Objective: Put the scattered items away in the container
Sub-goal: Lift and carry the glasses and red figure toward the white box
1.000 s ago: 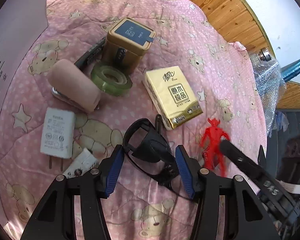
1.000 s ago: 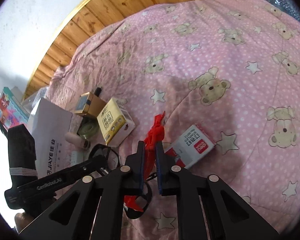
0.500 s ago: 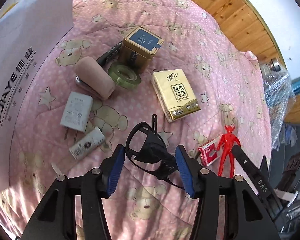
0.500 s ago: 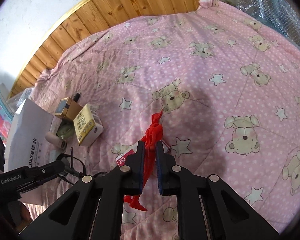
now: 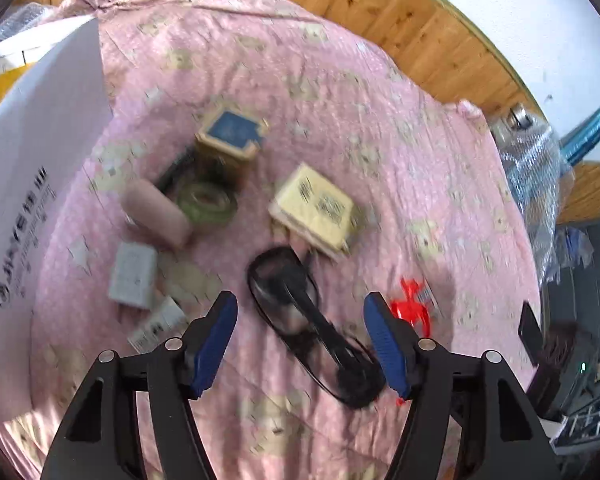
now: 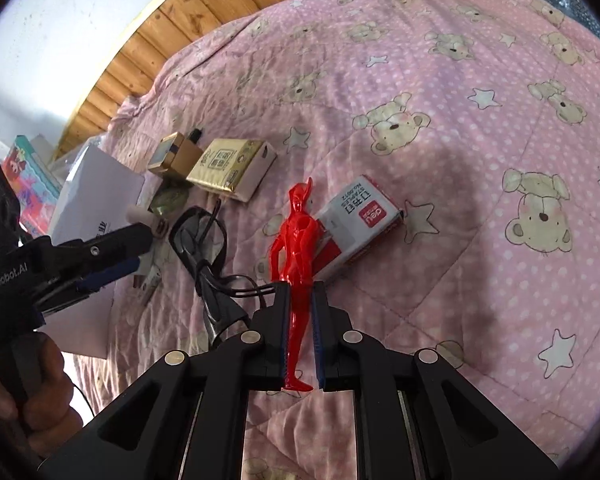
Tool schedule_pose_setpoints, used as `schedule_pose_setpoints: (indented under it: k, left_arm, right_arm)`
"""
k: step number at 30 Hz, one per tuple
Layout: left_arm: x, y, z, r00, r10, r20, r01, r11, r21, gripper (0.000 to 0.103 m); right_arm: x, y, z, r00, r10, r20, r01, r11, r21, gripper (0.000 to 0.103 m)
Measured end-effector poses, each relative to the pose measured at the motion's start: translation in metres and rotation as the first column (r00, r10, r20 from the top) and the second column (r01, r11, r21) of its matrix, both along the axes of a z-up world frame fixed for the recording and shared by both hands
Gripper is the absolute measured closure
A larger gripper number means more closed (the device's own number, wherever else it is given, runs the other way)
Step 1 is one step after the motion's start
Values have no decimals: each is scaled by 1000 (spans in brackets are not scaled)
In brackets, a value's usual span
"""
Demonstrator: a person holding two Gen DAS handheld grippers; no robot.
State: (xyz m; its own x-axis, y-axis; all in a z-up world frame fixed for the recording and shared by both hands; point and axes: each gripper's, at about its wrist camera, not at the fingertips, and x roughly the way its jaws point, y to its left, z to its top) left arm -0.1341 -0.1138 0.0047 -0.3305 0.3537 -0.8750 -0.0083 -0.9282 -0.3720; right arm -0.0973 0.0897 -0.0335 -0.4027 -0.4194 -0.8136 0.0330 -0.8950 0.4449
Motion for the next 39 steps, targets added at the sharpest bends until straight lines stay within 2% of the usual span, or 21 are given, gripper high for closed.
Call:
schedule_pose_setpoints:
  k: [3,4,5,6,7,10,12,13,16,18,21,23,26,29,39]
  left_arm:
    - [-8,26,-17,998,-41,47,42,999,-15,36]
    - [-10,31,-23,997,-42,59,44,998,-35,41]
    - [-9,32,-30,997,-32,74,37,998,-59,52]
    - [-9,32,-36,996,-29,88,35,997,-65,76]
    - [-8,29,-40,995,-36,94,40,998,-48,78]
    - [-2,18,-35,997,-41,68,43,998,-39,87]
    - [2,11,-33,998,-43,52,45,998,-34,87]
    - [3,6,-34,998,-42,48,43,998,-34,87]
    - [3,0,-39,997,-42,59,43,999,-16,86]
    - [0,2,-44,996,-43,78,45,999,-17,81]
    - [-6,10,-44,997,-49,63,52,997,-54,80]
    - [-6,15,-44,996,-75,46,78,994,-78,83]
    - [-1,13,-37,995,-98,23,100,992,-73,86]
    - [8,6,-22,993,-114,-19,113,992,-63,86]
    - [27,-23,18,991,-90,-97,89,996,-13,86]
  right_arm:
    - [0,-1,-8,999,11,39,-11,1000,-4,88]
    - [1,1,-10,999,1,47,0,1000,-18,87]
    - [2,1,-12,999,-1,50,2,1000,-21,80]
    - [3,2,-13,999,-4,53,5,1000,-25,73]
    - [3,1,-15,999,0,49,2,1000,-31,60]
    - [0,-4,-19,1000,6,29,-5,999,-32,59]
    - [-2,-7,-18,1000,15,16,-15,999,-34,61]
    - [-3,-8,-17,1000,20,13,-20,999,-33,79]
    - [-4,-12,-14,999,34,4,-34,999,-31,80]
    - [-5,-14,-12,999,43,-3,-43,999,-29,91]
    - [-4,-20,-7,998,60,-19,-60,998,2,91]
    - [-4,-23,-9,998,70,-9,-70,998,10,91]
    - [-2,-26,-12,997,79,-5,-79,997,9,91]
    - [4,-26,-1,997,67,-38,-67,998,2,91]
    - [16,-52,32,988,118,-100,-114,993,40,91]
